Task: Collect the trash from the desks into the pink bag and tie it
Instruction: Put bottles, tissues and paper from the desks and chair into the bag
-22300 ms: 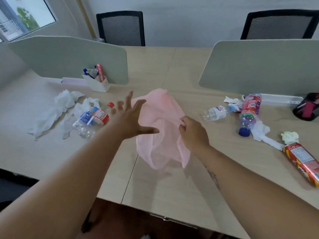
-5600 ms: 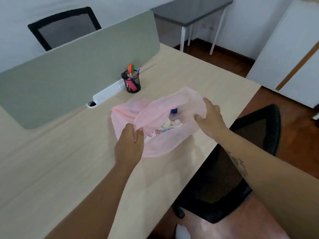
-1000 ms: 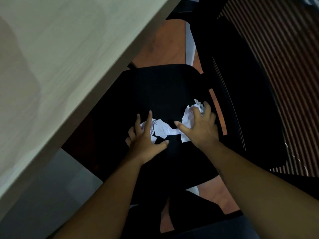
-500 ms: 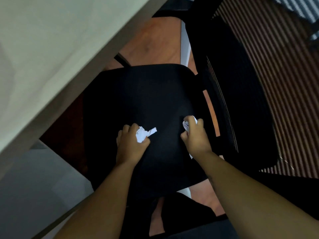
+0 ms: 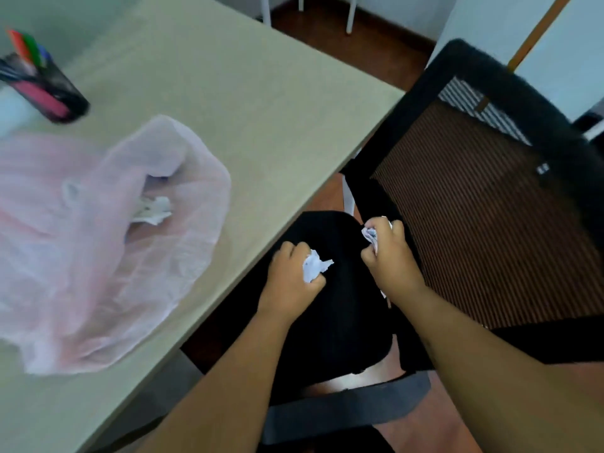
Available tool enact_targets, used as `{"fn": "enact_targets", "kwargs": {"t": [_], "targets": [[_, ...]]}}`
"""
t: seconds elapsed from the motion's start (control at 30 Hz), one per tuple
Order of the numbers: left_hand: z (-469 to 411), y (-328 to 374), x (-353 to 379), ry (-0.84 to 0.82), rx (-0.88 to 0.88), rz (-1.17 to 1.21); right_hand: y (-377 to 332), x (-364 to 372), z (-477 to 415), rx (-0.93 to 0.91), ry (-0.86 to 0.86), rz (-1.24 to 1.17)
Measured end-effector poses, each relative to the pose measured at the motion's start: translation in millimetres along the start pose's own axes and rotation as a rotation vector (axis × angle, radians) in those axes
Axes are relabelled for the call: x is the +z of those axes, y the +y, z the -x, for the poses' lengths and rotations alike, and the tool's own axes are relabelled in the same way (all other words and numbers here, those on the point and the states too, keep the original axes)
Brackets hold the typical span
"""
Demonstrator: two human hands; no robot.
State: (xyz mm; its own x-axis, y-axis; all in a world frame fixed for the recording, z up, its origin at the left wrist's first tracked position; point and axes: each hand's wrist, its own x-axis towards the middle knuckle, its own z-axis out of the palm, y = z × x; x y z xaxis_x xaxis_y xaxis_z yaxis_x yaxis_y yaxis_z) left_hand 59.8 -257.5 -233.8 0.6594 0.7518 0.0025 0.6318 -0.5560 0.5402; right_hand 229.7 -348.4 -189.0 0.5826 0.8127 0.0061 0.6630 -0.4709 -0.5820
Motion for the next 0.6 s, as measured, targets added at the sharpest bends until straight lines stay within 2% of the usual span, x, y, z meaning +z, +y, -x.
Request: {"fn": "enact_targets", "kwargs": {"t": [0.1, 0.23, 0.33, 0.47, 0.53, 0.6], "targets": [[-6.0, 25.4, -46.1, 0.031, 0.021, -0.109, -33.8, -49.4, -6.4, -0.033, 0.026, -0.036], [-2.8, 38.7, -108.1, 0.208, -0.014, 0.038, -76.5, -84.3, -19.2, -0.163, 0.0, -0.057], [7.5, 22.6, -148.7, 0.32, -0.037, 0.007, -119.3, -80.5, -26.3, -0.262, -0.063, -0.083], [39.8, -9.6, -192.4, 0.46, -0.159, 0.147, -190.0, -55.1, -28.8, -0.367, -0.165, -0.199], [52.8, -34.1, -200.9, 0.388, -0.29, 0.161, -226.1, -37.6, -28.5, -0.389, -0.302, -0.274], [62.1, -54.3, -205.4, 0.154, -0.341, 0.089, -252.4, -16.8, -27.5, -0.397, -0.439, -0.292]]}}
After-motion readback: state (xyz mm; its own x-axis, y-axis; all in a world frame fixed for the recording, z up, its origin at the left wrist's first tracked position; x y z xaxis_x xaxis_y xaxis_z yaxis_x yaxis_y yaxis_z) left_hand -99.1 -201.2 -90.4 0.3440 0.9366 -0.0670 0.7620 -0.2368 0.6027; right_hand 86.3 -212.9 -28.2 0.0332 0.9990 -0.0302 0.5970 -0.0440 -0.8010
